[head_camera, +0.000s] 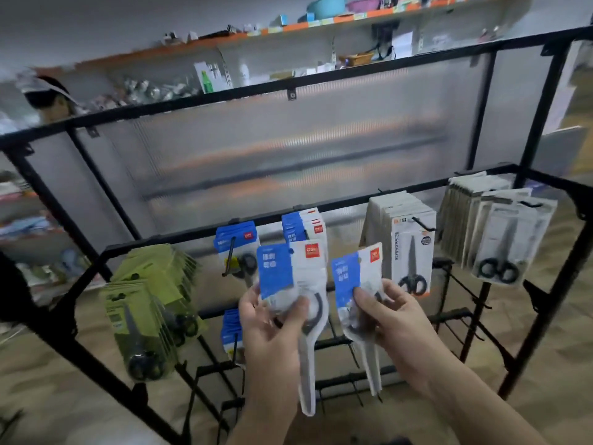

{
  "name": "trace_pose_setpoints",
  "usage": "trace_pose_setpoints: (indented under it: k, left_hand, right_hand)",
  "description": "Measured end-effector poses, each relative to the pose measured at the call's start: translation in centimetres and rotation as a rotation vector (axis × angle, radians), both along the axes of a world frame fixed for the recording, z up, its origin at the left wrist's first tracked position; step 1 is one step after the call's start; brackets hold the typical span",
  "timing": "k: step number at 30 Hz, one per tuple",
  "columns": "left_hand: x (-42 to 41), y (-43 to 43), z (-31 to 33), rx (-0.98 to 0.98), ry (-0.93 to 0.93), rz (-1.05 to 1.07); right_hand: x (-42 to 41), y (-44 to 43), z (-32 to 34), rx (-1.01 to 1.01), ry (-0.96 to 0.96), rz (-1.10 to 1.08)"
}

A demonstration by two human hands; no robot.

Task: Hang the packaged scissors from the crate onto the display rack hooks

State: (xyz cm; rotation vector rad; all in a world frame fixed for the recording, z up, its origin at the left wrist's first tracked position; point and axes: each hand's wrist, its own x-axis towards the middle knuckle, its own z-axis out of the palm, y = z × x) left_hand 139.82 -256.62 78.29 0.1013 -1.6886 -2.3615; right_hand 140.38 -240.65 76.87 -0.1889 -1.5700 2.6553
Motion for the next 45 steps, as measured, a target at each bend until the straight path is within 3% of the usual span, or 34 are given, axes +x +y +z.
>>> trace_pose_setpoints:
  k: [4, 8, 15, 28, 37, 45]
  left_hand:
    - [-1.0, -1.7, -0.1, -0.056, -0.005, 0.169]
    - [-0.8, -3.0, -0.1, -0.119, -0.039, 0.213]
    - [-1.7, -4.4, 0.0, -0.080, -0.091, 0.076]
    - [-3.3, -6.6, -0.2, -0.079, 0.006, -0.180]
    - [-3.8, -5.9, -0.4, -0.027, -0.034, -0.208]
    - [-3.9, -4.7, -0.6, -0.146, -0.041, -0.177]
  right_hand:
    - [-2.9, 1.0, 0.4, 0.320, 0.008, -0.006]
    - [-5.1, 0.4, 0.0, 0.414, 0.017, 0.001]
    - [-7.1, -2.6, -0.1, 0.412, 0.007, -0.037]
    - [-8.1, -5.3, -0.6, 0.434, -0.100, -0.183]
    - [-10.4, -4.6, -1.0, 0.499, -0.177, -0.157]
    - [-14.7, -3.4, -0.6, 0.606, -0.270, -0.120]
